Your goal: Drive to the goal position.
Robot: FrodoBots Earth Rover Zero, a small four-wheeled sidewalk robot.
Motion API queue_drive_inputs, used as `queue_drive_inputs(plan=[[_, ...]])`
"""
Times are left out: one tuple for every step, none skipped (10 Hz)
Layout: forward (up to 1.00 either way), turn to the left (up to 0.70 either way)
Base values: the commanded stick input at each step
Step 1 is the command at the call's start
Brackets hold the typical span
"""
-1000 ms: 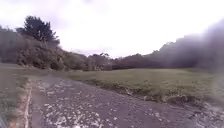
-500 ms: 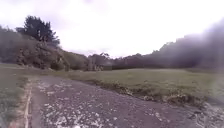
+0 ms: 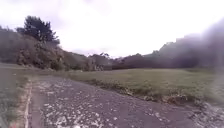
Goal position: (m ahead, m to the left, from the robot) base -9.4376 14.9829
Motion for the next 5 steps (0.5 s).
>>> queue_drive_inputs(plan=[[0.0,0.7],[0.0,0.7],[0.0,0.7],[0.0,0.7],[0.0,0.7]])
